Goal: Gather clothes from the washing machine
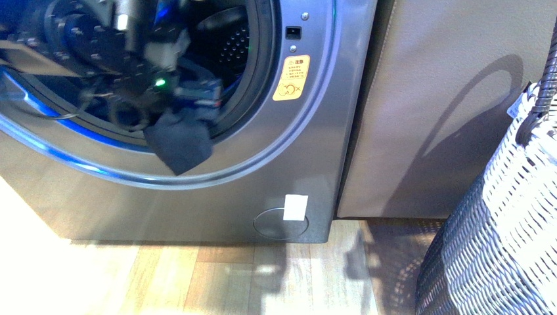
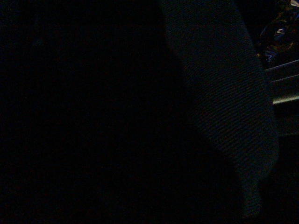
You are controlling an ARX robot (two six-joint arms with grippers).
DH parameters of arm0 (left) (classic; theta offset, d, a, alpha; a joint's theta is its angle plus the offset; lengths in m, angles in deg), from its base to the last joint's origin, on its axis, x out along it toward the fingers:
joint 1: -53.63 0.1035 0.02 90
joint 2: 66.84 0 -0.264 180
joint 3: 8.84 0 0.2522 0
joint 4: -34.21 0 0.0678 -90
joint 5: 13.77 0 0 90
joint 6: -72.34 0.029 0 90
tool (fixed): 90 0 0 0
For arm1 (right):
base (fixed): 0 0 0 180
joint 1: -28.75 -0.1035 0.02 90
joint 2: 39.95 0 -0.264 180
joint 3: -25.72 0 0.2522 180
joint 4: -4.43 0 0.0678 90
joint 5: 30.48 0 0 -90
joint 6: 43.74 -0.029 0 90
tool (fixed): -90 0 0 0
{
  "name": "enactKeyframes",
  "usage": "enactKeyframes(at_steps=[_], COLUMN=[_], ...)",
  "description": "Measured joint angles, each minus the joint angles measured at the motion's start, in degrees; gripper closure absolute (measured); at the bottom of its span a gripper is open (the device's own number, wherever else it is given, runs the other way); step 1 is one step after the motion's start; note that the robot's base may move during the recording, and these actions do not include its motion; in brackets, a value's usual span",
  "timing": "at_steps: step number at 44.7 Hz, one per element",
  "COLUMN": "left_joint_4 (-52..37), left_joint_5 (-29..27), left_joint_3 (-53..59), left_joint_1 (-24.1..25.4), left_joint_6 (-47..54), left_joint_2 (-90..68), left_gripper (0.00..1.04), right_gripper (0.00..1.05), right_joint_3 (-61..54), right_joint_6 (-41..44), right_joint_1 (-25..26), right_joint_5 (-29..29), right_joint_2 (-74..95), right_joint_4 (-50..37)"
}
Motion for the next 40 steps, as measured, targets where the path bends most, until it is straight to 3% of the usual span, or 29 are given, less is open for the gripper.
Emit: enactKeyframes(at_steps=[21, 40], left_joint_4=[-8.0, -27.5], left_joint_5=[5.5, 12.9], left_joint_3=[6.2, 27.8], left_joint_1=[2.2, 3.5], left_joint_6=[1.2, 4.7], left_joint_2=[2.4, 17.7], left_gripper=[0.89, 0.93], right_gripper=[0.07, 0.07], right_joint_3=[0.0, 0.0], right_joint_6=[0.0, 0.0], right_joint_1=[0.0, 0.0], right_joint_5=[0.0, 0.0], right_joint_2=[0.0, 0.0], right_joint_4=[0.0, 0.0])
